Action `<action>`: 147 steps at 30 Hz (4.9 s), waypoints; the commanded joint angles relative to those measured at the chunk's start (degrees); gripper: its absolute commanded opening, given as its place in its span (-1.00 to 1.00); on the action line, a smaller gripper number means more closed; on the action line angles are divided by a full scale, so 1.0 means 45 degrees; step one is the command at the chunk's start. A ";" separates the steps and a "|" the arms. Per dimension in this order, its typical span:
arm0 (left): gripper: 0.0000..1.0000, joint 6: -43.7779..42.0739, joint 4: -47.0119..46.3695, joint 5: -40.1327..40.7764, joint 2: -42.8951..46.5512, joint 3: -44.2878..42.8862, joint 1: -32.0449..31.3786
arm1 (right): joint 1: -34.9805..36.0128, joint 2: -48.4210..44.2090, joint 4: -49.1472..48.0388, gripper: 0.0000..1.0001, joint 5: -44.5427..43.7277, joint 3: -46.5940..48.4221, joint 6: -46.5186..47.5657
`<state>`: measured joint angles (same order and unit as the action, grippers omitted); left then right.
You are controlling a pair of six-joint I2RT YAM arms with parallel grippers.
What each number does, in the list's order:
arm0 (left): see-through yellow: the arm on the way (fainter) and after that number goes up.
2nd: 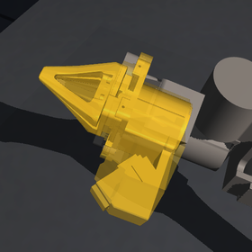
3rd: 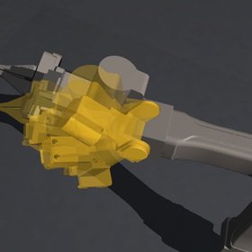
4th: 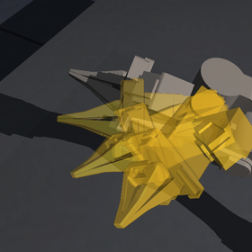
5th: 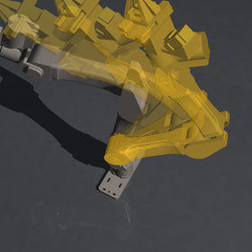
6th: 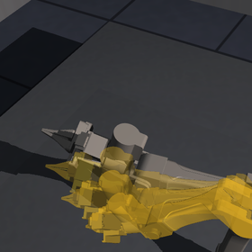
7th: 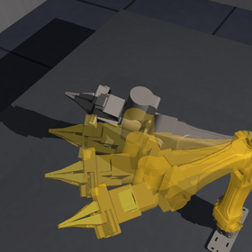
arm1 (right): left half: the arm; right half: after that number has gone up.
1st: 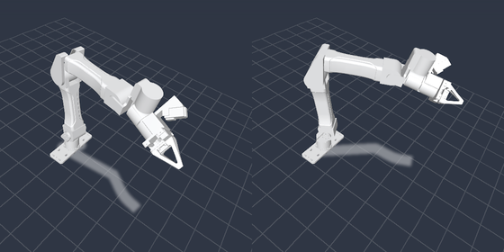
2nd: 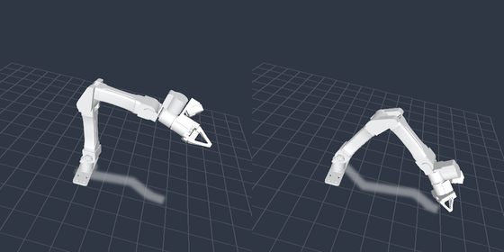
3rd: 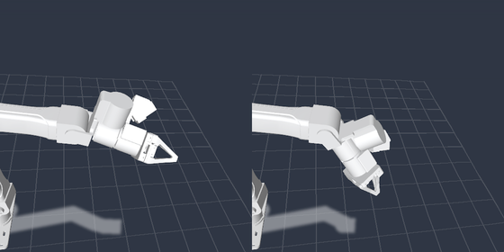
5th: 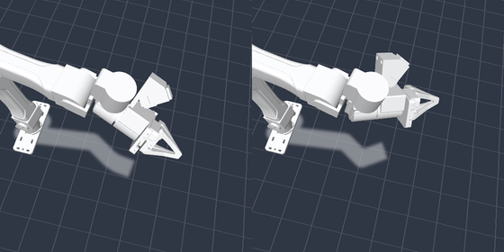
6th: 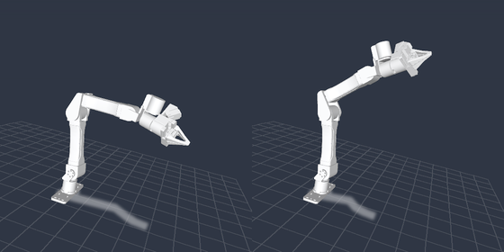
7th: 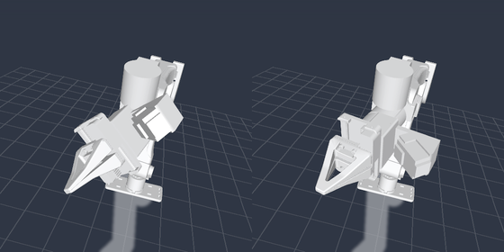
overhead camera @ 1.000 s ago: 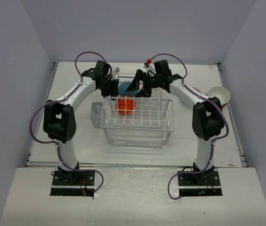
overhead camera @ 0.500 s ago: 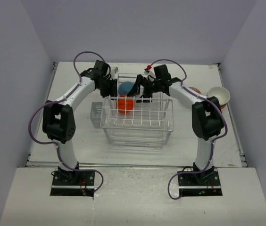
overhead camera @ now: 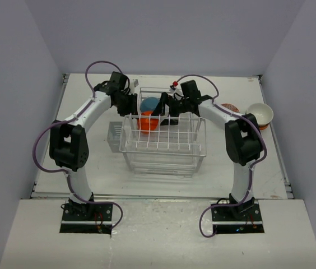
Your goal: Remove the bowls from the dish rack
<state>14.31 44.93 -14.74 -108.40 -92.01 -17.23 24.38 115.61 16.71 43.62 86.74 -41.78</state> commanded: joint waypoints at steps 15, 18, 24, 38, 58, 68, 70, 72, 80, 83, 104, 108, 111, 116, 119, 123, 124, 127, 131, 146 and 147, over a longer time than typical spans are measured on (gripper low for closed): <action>-0.39 -0.0503 0.0739 0.1011 -0.0110 0.0056 0.0256 | 0.0539 0.1904 -0.2054 0.17 0.2006 0.1485 -0.2083; -0.38 -0.0523 0.0739 0.0952 -0.0169 0.0016 0.0275 | 0.0558 0.1926 -0.2324 -0.03 0.2104 0.1389 -0.2219; -0.28 -0.0523 0.0680 0.0874 -0.0208 0.0075 0.0334 | 0.0558 0.1887 -0.3767 -0.70 0.2631 0.0707 -0.3058; 0.19 -0.0308 -0.0158 0.0035 0.0104 0.0017 0.0587 | 0.0461 0.1497 -0.6290 -1.00 0.3784 -0.0037 -0.4465; 0.24 0.0395 -0.1078 -0.0767 -0.0228 -0.0550 0.0568 | -0.0105 0.0832 -0.3714 -1.00 0.4644 0.1934 -0.2651; 0.23 0.0376 -0.1175 -0.0728 -0.0033 -0.0414 0.0568 | -0.0963 0.0248 -0.1448 -1.00 0.5053 0.3575 -0.1146; 0.24 0.0356 -0.1253 -0.0708 0.0045 -0.0413 0.0588 | -0.1178 0.0129 -0.1060 -1.00 0.5015 0.4216 -0.1010; 0.25 0.0356 -0.1409 -0.0592 0.0163 -0.0530 0.0587 | -0.1608 -0.0085 -0.0492 -1.00 0.5014 0.4648 -0.0911; 0.33 0.0746 -0.2015 0.0424 0.0397 -0.1584 0.0588 | -0.4244 -0.0516 0.4366 -1.00 0.1934 0.7733 0.1485; 0.34 0.0747 -0.1840 0.0911 0.0203 -0.2228 0.0588 | -0.4948 -0.0205 0.7392 -1.00 -0.2024 0.9080 0.2796; 0.29 0.0766 -0.1038 0.2085 -0.0052 -0.2875 0.0568 | -0.4852 0.0382 0.8767 -1.00 -1.1859 0.5900 0.4616; 0.29 0.0747 -0.1000 0.2026 -0.0052 -0.2816 0.0568 | -0.4832 0.0928 0.8826 -1.00 -1.2094 0.5979 0.4636; 0.29 0.0688 -0.0921 0.2065 -0.0052 -0.2835 0.0568 | -0.4793 0.1357 0.8845 -1.00 -1.1997 0.6095 0.4578; 0.29 0.0552 -0.0765 0.2143 -0.0052 -0.2913 0.0568 | -0.4735 0.1944 0.8884 -1.00 -1.1978 0.6466 0.4519; 0.29 0.0512 -0.0707 0.2143 -0.0071 -0.2933 0.0587 | -0.4696 0.2413 0.9021 -1.00 -1.1881 0.6798 0.4519; 0.30 0.0551 -0.0706 0.2085 -0.0130 -0.3030 0.0568 | -0.4657 0.2726 0.9002 -1.00 -1.1587 0.6897 0.4305; 0.31 0.0571 -0.0629 0.2046 -0.0188 -0.3108 0.0587 | -0.4618 0.2726 0.8924 -1.00 -1.1548 0.6838 0.4285; 0.32 0.0571 -0.0628 0.1967 -0.0345 -0.3284 0.0568 | -0.4539 0.2785 0.8923 -0.85 -1.1490 0.6915 0.4226; 0.33 0.0571 -0.0531 0.2124 -0.0423 -0.3246 0.0568 | -0.4403 0.2863 0.9021 -0.55 -1.1333 0.7150 0.4245; 0.46 0.0338 -0.0413 0.2202 -0.0540 -0.2816 0.0393 | -0.3368 0.0052 0.9723 0.26 -1.2408 0.7713 0.3952; 0.47 0.0317 -0.0394 0.2260 -0.0559 -0.2854 0.0354 | -0.3309 -0.0065 0.9860 0.27 -1.2272 0.7949 0.3894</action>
<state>16.97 43.16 -4.86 -111.59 -104.62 -15.14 8.34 122.26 59.42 -9.96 117.32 -23.14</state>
